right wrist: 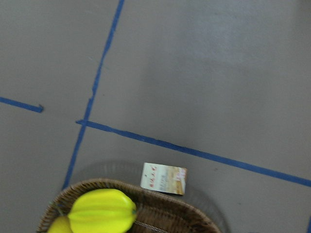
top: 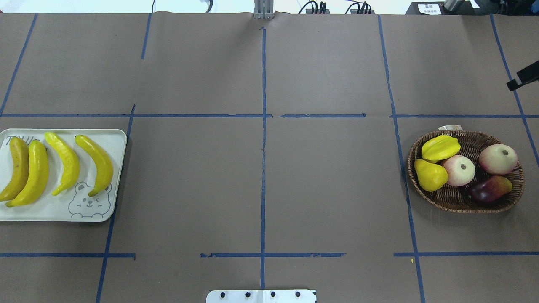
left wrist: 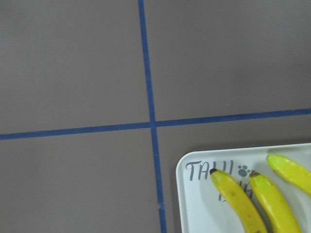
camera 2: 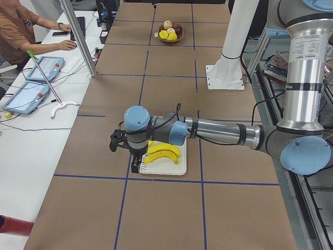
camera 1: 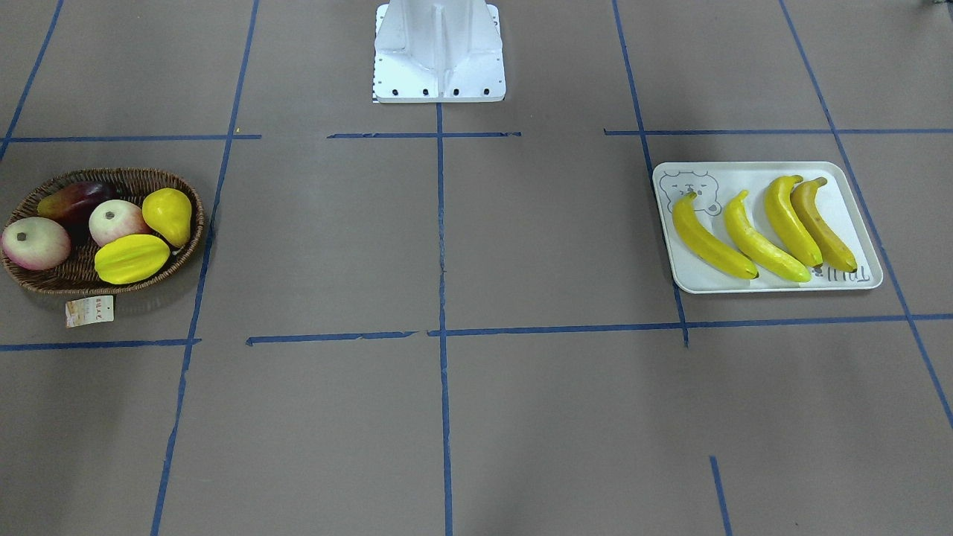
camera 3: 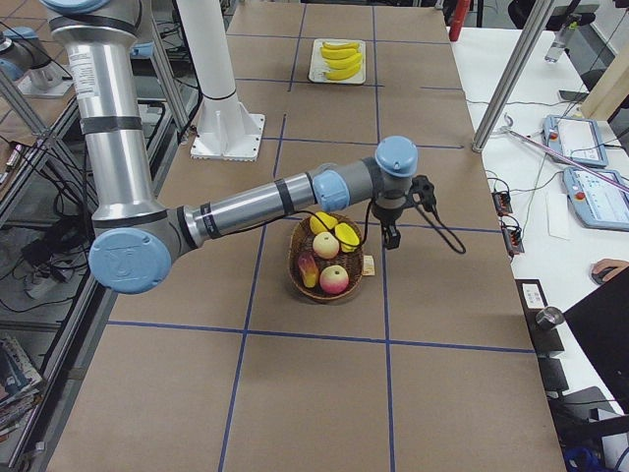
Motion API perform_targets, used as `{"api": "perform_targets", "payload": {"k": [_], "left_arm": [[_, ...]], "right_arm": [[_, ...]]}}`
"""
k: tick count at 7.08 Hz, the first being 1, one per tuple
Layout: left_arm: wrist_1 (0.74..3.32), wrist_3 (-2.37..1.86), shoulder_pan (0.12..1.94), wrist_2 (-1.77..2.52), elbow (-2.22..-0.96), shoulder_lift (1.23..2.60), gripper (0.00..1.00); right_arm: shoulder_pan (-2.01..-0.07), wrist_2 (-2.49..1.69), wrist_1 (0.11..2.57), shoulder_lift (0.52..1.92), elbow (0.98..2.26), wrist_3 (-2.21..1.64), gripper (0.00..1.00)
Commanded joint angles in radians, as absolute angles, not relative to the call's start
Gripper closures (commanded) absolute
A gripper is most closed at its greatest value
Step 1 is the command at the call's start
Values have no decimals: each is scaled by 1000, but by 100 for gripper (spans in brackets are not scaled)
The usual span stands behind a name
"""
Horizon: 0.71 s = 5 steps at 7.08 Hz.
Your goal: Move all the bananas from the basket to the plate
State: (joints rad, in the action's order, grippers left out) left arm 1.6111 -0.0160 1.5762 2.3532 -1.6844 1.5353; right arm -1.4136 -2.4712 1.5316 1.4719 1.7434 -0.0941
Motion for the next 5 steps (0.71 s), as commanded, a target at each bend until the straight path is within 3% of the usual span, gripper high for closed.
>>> {"api": "perform_targets", "payload": {"k": [1,5], "left_arm": [[1571,15,1606,2381,-1680,1484,0],[1585,17,1606,2407,-1661,1471,0]], "right_arm": [[-1480,-2517,1535,1534,1719,-14,0],[-1630,-2454,1529,1650,1606,58,0]]}}
